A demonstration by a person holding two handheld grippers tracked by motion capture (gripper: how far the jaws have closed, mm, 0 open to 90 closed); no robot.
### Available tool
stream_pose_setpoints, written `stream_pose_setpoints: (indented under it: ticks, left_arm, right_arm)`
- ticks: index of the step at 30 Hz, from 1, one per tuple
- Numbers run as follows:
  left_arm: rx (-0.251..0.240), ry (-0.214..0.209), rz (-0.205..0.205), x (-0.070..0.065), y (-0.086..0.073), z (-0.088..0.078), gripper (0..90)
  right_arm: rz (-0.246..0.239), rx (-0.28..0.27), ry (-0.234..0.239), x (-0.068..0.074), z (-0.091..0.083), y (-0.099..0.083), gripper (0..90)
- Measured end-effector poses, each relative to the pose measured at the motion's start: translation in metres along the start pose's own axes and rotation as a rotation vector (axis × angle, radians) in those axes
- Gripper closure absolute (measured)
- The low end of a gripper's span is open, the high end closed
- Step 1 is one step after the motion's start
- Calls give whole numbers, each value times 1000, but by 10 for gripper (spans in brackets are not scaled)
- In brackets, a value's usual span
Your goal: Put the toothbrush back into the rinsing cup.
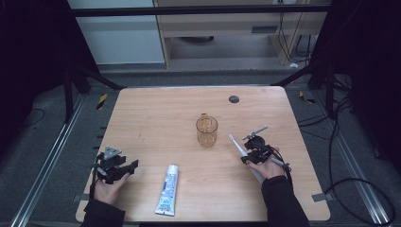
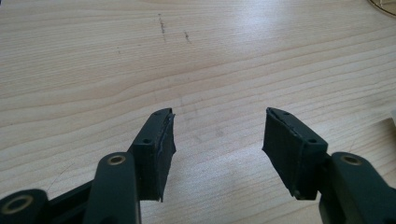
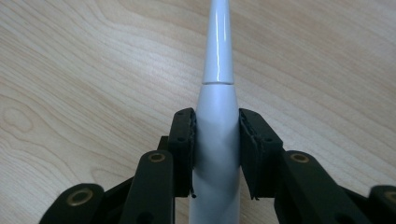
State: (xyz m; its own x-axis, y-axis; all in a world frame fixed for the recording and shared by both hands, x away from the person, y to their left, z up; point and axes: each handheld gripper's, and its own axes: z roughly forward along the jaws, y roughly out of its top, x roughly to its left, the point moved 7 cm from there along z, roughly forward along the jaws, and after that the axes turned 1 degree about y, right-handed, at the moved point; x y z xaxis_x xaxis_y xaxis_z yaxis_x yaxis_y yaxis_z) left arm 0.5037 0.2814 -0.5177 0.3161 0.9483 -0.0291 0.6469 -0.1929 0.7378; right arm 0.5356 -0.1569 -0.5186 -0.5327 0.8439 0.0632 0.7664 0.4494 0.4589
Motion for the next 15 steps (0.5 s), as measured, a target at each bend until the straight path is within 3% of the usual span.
stream_pose_setpoints:
  ticks: [15]
  left_arm:
    - [-2,0,-1,0,0,0,421]
  right_arm:
    - [23,-240,-1,1,-41,20,676]
